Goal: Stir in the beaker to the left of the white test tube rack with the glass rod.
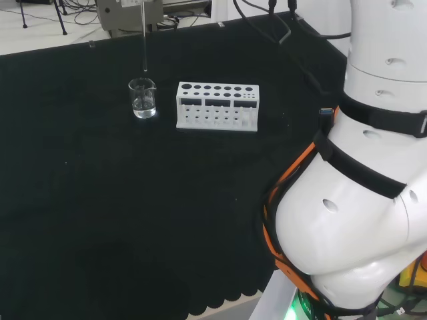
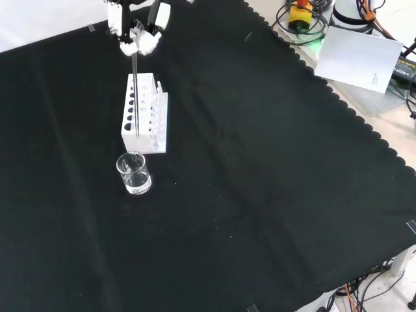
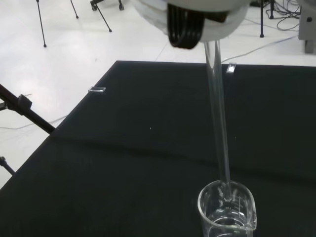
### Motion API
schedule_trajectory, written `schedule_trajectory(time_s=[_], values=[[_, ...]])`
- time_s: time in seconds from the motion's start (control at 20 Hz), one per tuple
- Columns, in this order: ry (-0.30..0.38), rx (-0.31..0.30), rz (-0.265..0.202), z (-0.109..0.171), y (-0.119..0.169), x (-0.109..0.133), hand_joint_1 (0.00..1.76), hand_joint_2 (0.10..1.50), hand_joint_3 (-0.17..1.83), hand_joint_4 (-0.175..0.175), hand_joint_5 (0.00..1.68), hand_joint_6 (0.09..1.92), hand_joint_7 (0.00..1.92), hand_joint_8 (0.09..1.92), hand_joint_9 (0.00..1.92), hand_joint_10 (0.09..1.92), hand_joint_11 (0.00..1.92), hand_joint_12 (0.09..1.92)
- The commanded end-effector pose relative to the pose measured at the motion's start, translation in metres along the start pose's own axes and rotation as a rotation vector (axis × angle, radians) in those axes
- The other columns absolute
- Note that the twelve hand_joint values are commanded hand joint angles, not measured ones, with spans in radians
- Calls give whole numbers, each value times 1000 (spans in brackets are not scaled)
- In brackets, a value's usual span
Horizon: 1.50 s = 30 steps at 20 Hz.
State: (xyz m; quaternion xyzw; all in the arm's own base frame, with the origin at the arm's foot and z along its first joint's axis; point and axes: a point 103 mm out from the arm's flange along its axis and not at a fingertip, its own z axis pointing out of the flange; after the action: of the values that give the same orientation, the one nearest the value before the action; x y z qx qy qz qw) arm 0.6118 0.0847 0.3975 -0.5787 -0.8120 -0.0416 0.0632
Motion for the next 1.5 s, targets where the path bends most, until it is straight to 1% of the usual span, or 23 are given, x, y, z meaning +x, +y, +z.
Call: schedule_trajectory(time_s=[0.05,0.45,0.85,1.0,1.15,1.5], values=[[7,15,-5,12,9,-10,1314,779,482,-175,1241,351,1231,974,1832,409,1693,595],[31,4,-2,26,26,-21,1314,780,481,-175,1242,349,1231,974,1833,407,1693,595],[37,-1,-7,34,33,-23,1314,780,480,-175,1243,347,1230,975,1834,405,1693,595],[40,12,-8,44,36,-25,1314,780,479,-175,1243,346,1231,974,1834,404,1693,595],[58,22,-9,56,40,-27,1314,780,479,-175,1243,346,1232,972,1835,404,1693,596],[64,56,-19,77,46,-28,1314,779,479,-175,1244,346,1234,968,1836,402,1694,596]])
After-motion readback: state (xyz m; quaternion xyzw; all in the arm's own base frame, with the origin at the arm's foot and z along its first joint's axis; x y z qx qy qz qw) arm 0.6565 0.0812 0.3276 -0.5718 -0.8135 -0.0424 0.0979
